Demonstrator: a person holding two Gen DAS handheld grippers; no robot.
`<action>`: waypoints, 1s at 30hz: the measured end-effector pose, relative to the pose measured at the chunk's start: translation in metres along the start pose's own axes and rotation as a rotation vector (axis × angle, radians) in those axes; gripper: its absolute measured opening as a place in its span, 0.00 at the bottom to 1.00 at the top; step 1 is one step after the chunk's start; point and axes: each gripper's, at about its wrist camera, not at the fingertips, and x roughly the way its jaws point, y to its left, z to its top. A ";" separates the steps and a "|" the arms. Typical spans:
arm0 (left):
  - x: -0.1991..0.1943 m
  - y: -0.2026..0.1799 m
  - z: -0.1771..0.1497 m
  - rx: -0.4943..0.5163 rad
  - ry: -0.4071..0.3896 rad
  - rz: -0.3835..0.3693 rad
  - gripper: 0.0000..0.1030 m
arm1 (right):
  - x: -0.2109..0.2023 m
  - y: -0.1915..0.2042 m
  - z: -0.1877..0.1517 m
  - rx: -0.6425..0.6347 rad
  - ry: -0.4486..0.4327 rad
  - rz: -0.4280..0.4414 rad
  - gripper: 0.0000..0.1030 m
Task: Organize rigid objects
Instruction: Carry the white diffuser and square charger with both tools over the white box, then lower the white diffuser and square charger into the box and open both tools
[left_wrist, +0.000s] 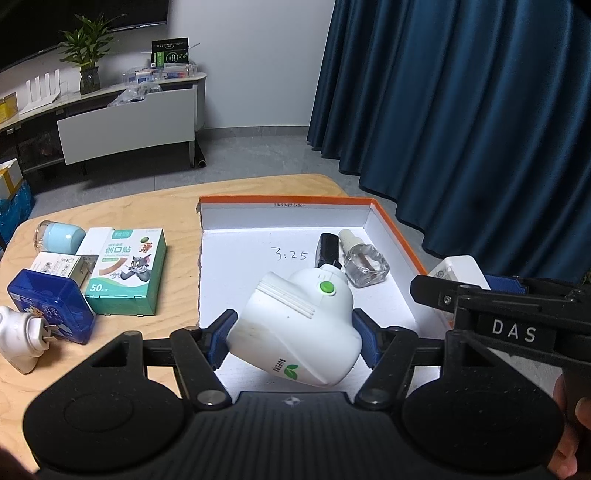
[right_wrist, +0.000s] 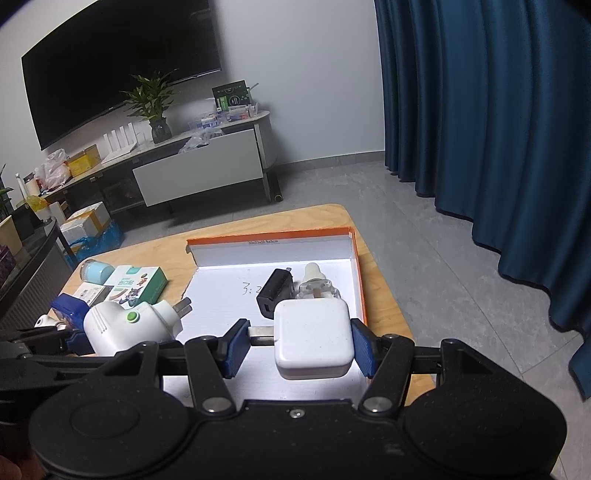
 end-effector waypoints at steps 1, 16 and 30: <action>0.001 0.000 0.000 0.000 0.002 0.000 0.65 | 0.001 0.000 0.000 -0.001 0.002 -0.001 0.68; 0.017 0.003 0.000 -0.002 0.033 -0.001 0.65 | 0.022 0.003 0.007 -0.010 0.024 0.007 0.68; 0.035 -0.003 0.004 0.014 0.051 -0.021 0.65 | 0.037 -0.003 0.013 -0.002 0.029 -0.014 0.69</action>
